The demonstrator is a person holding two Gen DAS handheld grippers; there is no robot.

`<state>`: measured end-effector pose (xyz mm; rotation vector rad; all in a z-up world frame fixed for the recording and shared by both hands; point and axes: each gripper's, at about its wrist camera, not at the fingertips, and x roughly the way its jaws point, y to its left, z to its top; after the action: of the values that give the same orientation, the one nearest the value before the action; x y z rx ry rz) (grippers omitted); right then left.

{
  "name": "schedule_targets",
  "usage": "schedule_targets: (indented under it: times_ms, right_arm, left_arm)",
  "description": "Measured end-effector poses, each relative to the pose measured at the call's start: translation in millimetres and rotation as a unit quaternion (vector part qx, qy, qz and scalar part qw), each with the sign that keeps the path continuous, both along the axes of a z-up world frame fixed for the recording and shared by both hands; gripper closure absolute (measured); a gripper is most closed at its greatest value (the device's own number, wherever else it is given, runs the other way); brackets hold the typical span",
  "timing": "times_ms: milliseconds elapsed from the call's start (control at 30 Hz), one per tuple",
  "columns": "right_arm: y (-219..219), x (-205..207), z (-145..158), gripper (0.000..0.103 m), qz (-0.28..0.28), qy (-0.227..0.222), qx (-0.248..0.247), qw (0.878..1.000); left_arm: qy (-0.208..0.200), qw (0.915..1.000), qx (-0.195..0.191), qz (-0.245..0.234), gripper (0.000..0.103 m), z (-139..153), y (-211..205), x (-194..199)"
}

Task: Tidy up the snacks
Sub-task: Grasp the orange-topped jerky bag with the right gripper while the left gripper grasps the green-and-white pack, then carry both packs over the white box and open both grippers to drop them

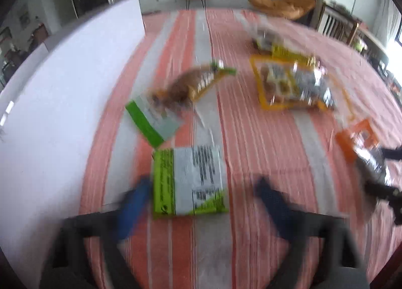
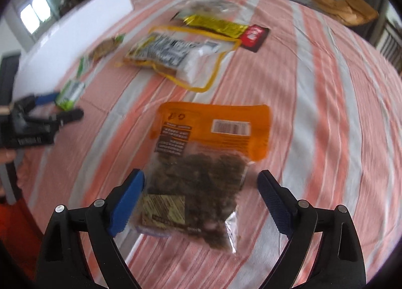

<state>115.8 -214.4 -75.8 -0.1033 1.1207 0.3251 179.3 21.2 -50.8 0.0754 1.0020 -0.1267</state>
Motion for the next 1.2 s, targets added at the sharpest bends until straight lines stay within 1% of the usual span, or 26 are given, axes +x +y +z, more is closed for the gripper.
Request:
schedule_targets:
  times_ms: [33, 67, 100, 133, 167, 267, 300, 400, 433, 533, 633, 733, 800, 867, 900, 967, 1033, 1100, 1200]
  right_arm:
    - [4, 0, 0, 0.019, 0.005, 0.001, -0.009, 1.000]
    - [4, -2, 0, 0.021, 0.007, -0.001, -0.011, 1.000]
    - [3, -4, 1, 0.029, 0.009, -0.001, -0.009, 1.000]
    - [0, -7, 3, 0.033, 0.010, 0.002, 0.007, 1.000]
    - [-5, -10, 4, 0.034, 0.003, 0.007, 0.023, 1.000]
    - [-21, -23, 10, 0.034, -0.016, 0.008, 0.074, 0.997]
    - [-26, -28, 14, 0.034, -0.022, 0.009, 0.100, 0.995]
    - [-37, -42, 29, 0.034, -0.029, 0.011, 0.180, 0.983]
    - [-41, -48, 36, 0.034, -0.028, 0.010, 0.210, 0.977]
    - [-46, -55, 51, 0.034, -0.027, 0.006, 0.256, 0.966]
    - [-43, -55, 61, 0.034, -0.028, -0.001, 0.267, 0.963]
    - [-41, -54, 64, 0.034, -0.032, -0.005, 0.270, 0.962]
    - [-38, -54, 69, 0.034, -0.030, -0.006, 0.276, 0.961]
    - [-34, -54, 75, 0.034, -0.025, -0.011, 0.276, 0.961]
    - [-28, -53, 80, 0.034, -0.019, -0.014, 0.276, 0.961]
    - [-12, -51, 90, 0.034, -0.002, -0.019, 0.272, 0.962]
    - [12, -48, 104, 0.034, 0.021, -0.024, 0.275, 0.961]
    - [41, -41, 122, 0.034, 0.047, -0.033, 0.283, 0.958]
    - [88, -29, 147, 0.034, 0.080, -0.054, 0.284, 0.954]
  left_arm:
    - [0.003, 1.0000, -0.005, 0.000, 0.054, 1, 1, 2]
    - [0.007, 0.9999, -0.009, 0.001, 0.054, 2, 2, 3]
    - [0.008, 0.9999, -0.013, 0.003, 0.054, 3, 4, 3]
    - [0.008, 0.9998, -0.016, 0.004, 0.055, 3, 7, 1]
    - [0.006, 0.9997, -0.022, 0.004, 0.055, 5, 8, -2]
    - [-0.002, 0.9985, -0.055, 0.001, 0.054, 15, 13, -21]
    - [-0.005, 0.9977, -0.067, 0.001, 0.054, 19, 14, -27]
    - [-0.008, 0.9950, -0.100, 0.004, 0.054, 27, 19, -41]
    - [-0.009, 0.9940, -0.109, 0.005, 0.054, 29, 20, -45]
    - [-0.014, 0.9923, -0.123, 0.003, 0.054, 38, 20, -51]
    - [-0.027, 0.9901, -0.138, -0.004, 0.054, 54, 19, -59]
    - [-0.043, 0.9855, -0.164, -0.009, 0.054, 75, 25, -69]
    - [-0.056, 0.9817, -0.182, -0.007, 0.054, 92, 37, -77]
    - [-0.067, 0.9792, -0.192, -0.001, 0.054, 105, 51, -82]
    - [-0.075, 0.9777, -0.196, 0.005, 0.054, 115, 64, -87]
    - [-0.085, 0.9769, -0.196, 0.016, 0.054, 126, 86, -91]
    - [-0.093, 0.9787, -0.179, 0.038, 0.054, 135, 116, -90]
    - [-0.103, 0.9799, -0.155, 0.072, 0.054, 144, 152, -89]
    - [-0.112, 0.9748, -0.154, 0.117, 0.054, 151, 205, -91]
